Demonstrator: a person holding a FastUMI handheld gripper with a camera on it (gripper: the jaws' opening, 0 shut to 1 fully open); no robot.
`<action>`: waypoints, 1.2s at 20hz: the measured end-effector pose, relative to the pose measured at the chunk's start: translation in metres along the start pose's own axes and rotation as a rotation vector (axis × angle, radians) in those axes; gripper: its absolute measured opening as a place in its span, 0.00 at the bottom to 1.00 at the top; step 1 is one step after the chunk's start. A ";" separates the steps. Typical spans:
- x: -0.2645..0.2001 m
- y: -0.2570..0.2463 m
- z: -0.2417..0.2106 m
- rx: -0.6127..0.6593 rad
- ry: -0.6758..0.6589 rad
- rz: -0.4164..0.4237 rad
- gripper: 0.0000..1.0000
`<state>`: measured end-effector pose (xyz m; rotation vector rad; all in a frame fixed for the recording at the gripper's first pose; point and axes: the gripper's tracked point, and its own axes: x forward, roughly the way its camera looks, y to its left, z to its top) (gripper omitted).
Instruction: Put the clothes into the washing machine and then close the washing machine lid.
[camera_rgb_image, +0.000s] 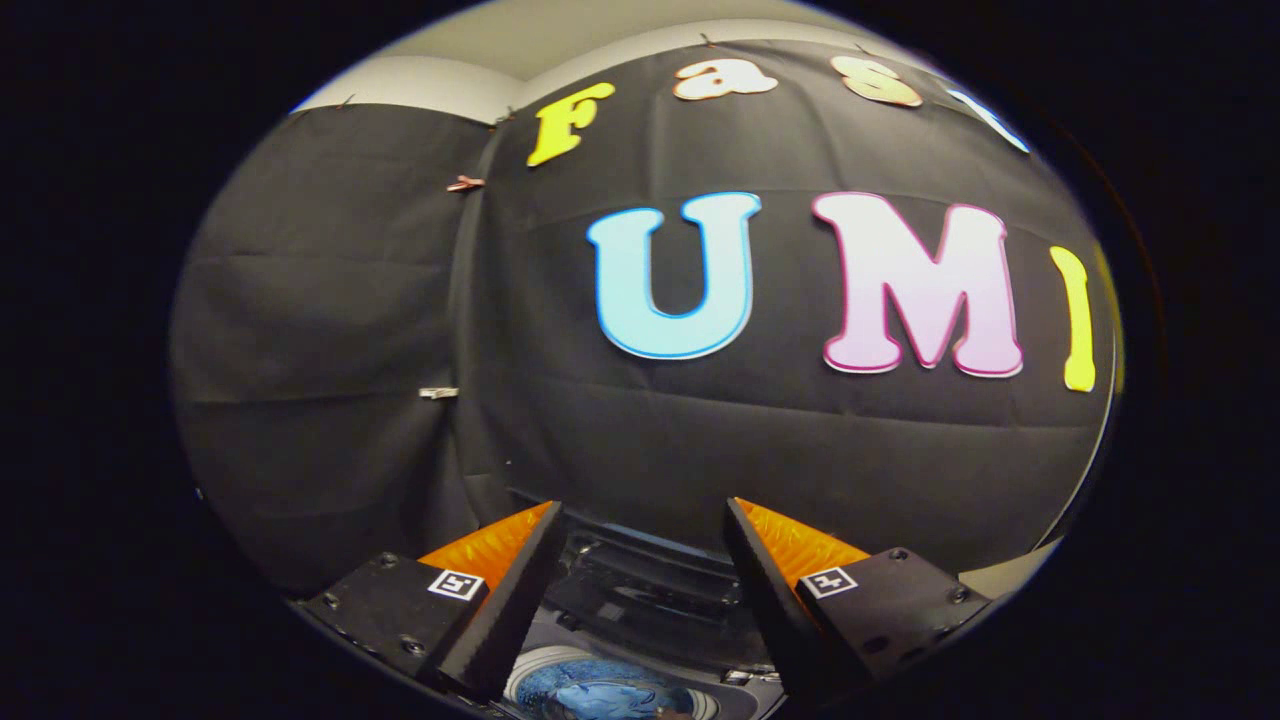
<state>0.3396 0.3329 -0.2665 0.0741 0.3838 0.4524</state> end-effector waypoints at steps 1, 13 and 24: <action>0.003 -0.009 0.002 0.012 -0.004 -0.033 0.99; 0.030 -0.097 -0.035 0.113 0.121 -0.331 0.99; 0.032 -0.102 -0.056 0.142 0.196 -0.356 0.99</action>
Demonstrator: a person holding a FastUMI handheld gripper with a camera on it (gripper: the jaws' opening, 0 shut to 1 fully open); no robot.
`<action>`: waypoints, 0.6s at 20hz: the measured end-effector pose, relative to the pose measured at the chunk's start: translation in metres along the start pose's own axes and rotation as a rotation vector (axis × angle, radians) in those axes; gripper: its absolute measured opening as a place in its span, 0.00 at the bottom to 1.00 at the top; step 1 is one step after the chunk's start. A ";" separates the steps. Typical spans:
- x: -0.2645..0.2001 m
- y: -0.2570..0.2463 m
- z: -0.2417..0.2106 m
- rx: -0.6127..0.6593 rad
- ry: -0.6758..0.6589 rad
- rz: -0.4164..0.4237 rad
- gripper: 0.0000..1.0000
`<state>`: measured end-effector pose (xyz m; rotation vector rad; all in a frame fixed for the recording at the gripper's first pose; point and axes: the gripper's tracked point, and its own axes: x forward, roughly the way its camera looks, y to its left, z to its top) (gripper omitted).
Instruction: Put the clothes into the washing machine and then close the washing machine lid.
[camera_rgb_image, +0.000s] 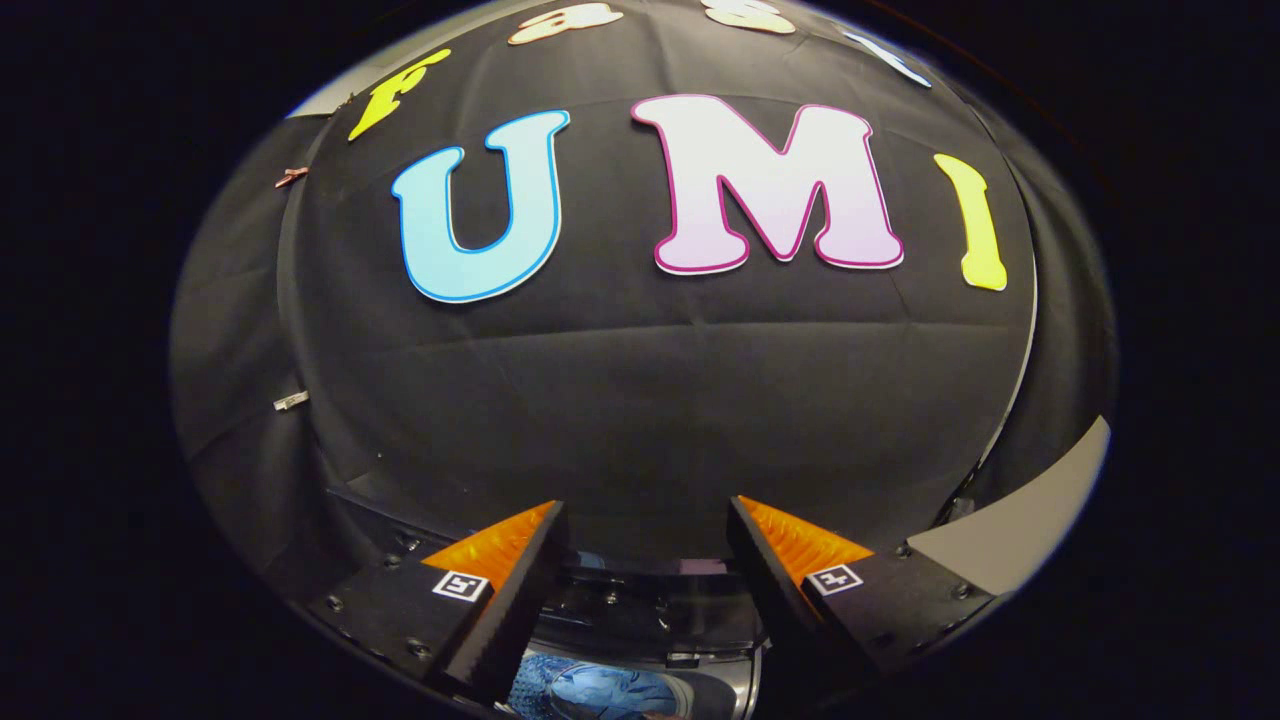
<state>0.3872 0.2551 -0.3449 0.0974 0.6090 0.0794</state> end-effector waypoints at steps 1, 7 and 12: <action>-0.001 0.001 0.000 -0.002 -0.001 -0.003 0.99; -0.011 0.002 -0.005 -0.012 0.011 -0.010 1.00; -0.035 0.006 -0.014 -0.011 0.024 -0.011 1.00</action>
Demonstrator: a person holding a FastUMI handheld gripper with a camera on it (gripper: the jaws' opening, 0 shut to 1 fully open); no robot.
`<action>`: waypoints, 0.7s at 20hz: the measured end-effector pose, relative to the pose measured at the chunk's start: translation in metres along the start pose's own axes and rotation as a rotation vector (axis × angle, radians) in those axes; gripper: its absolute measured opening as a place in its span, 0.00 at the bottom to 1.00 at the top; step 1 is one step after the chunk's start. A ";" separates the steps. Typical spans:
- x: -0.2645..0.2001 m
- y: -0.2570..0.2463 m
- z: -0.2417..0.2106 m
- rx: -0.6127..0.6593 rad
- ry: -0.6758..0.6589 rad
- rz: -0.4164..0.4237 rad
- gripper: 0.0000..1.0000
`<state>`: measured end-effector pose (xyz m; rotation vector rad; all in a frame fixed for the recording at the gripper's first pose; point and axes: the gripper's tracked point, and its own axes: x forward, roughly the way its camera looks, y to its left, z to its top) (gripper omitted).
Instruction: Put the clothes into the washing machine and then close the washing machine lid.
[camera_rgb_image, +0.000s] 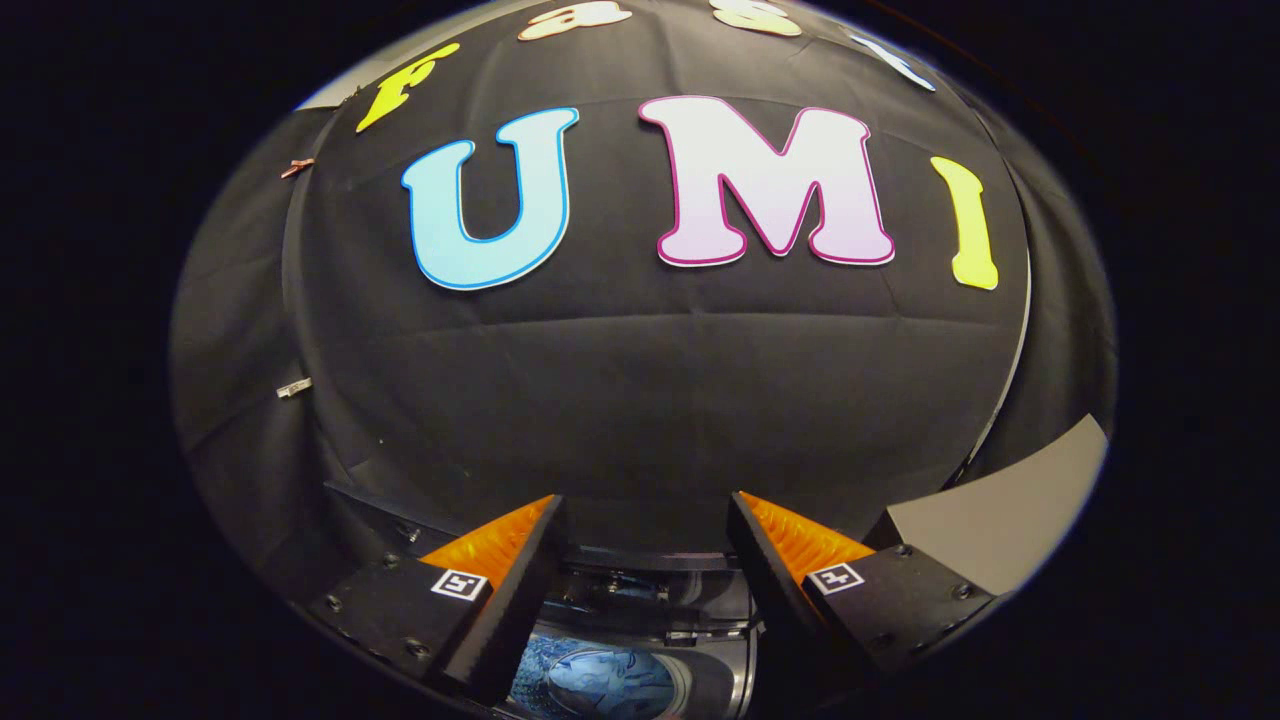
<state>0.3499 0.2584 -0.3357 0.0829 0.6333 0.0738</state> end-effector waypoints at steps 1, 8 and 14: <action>-0.005 0.000 -0.001 -0.002 -0.002 0.002 1.00; -0.044 0.005 -0.022 -0.002 0.033 0.009 1.00; -0.084 0.008 -0.058 0.009 0.108 0.026 0.99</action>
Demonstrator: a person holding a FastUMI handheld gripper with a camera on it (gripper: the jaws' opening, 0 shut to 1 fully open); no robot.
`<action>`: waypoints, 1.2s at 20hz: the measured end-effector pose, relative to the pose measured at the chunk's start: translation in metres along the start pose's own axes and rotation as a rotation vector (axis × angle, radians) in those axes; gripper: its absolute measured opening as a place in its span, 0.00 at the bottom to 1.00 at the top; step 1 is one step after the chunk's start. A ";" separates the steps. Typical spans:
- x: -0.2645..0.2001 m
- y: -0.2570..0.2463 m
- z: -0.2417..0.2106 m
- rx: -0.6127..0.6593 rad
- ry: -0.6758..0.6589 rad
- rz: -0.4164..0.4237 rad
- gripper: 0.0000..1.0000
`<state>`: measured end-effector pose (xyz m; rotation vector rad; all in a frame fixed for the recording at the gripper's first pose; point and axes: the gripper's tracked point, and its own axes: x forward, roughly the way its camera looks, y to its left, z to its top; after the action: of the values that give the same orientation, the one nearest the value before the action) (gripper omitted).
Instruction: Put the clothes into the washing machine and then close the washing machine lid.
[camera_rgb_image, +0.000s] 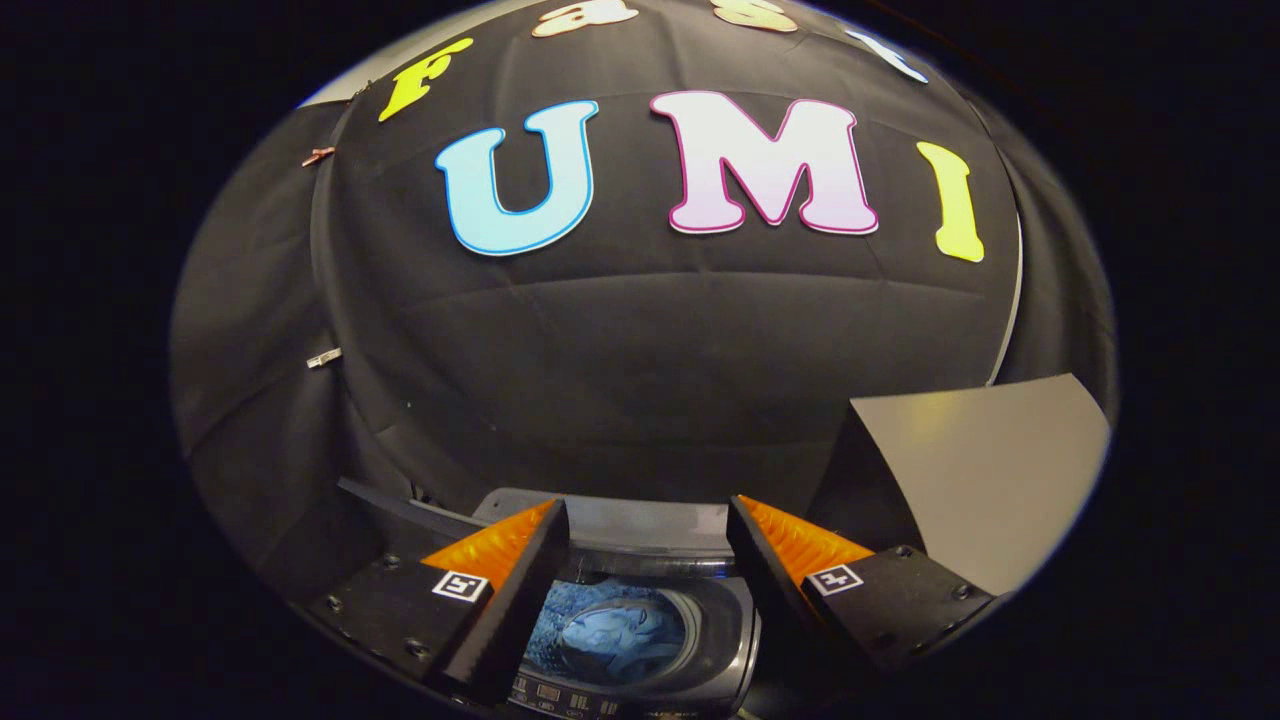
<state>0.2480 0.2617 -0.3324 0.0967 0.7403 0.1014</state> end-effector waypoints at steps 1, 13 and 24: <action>-0.004 0.001 -0.006 0.004 0.017 0.001 0.99; -0.048 0.017 -0.014 -0.037 0.000 0.035 0.99; -0.152 0.020 0.048 -0.068 -0.245 0.122 0.99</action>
<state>0.1678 0.2601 -0.1933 0.0875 0.4857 0.2270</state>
